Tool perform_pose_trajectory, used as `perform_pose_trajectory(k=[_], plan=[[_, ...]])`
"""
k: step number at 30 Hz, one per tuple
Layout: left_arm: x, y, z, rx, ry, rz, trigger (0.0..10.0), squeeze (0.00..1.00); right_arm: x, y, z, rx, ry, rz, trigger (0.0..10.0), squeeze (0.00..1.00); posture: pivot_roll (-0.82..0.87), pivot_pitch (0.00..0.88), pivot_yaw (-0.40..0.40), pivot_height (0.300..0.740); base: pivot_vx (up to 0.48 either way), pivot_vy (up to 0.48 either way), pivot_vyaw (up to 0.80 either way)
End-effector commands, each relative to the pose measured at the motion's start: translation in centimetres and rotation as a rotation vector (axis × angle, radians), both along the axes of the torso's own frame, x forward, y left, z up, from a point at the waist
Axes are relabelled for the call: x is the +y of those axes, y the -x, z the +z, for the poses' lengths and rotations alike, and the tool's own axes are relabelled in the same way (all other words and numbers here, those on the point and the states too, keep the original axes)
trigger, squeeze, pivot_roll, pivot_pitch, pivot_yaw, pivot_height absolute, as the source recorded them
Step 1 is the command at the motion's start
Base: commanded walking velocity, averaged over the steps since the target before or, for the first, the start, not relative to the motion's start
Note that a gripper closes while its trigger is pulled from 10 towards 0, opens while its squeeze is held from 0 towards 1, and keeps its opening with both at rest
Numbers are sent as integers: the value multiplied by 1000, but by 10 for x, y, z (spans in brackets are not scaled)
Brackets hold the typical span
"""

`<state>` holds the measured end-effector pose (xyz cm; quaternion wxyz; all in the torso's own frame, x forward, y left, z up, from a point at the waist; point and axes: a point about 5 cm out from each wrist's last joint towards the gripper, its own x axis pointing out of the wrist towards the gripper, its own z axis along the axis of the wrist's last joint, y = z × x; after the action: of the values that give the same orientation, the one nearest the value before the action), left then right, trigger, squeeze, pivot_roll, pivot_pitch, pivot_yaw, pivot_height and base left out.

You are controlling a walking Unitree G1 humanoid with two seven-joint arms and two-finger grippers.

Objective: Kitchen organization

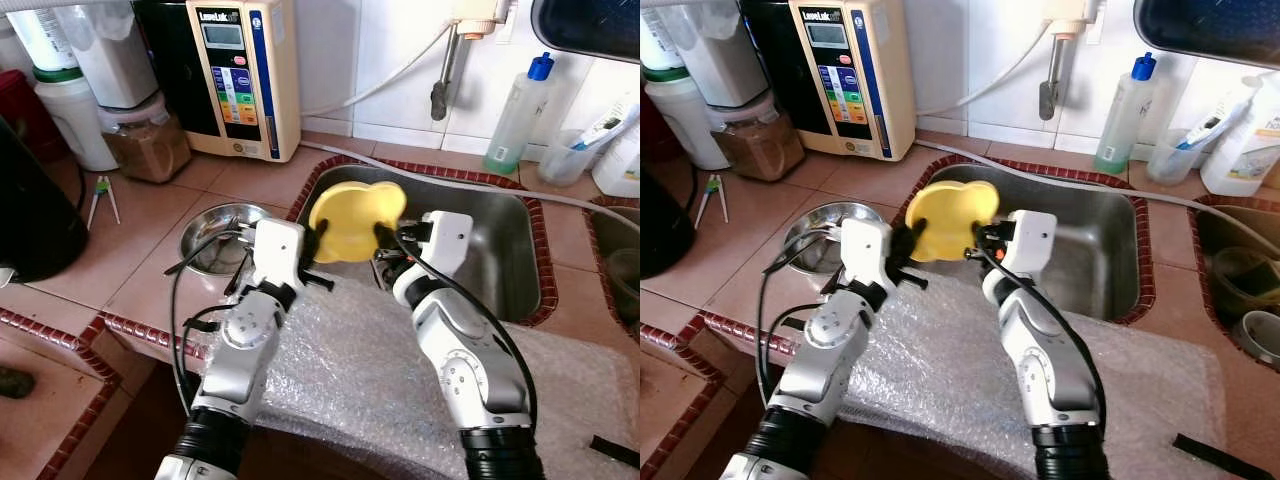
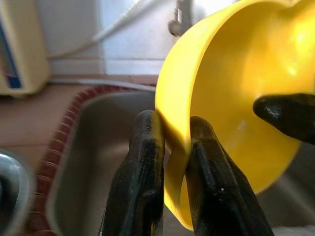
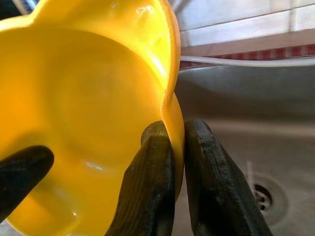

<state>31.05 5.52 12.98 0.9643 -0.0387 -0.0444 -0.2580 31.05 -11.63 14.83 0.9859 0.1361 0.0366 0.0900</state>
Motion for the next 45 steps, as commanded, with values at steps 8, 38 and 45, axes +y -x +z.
perform_pose_trajectory(k=[8,38,45], plan=[[-8,6,-3,35,-45,-138,10000,1000,-31,-5,-4,-9,151,-210,0,0,-196,34,81,740,0,0,0],[-6,21,-27,133,-195,-249,10000,1000,-90,-10,-52,59,457,-321,10000,1000,-191,41,87,740,0,0,0],[-4,22,-27,130,-201,-233,10000,1000,-89,-11,-53,48,456,-301,10000,1000,-189,45,85,740,0,0,0]])
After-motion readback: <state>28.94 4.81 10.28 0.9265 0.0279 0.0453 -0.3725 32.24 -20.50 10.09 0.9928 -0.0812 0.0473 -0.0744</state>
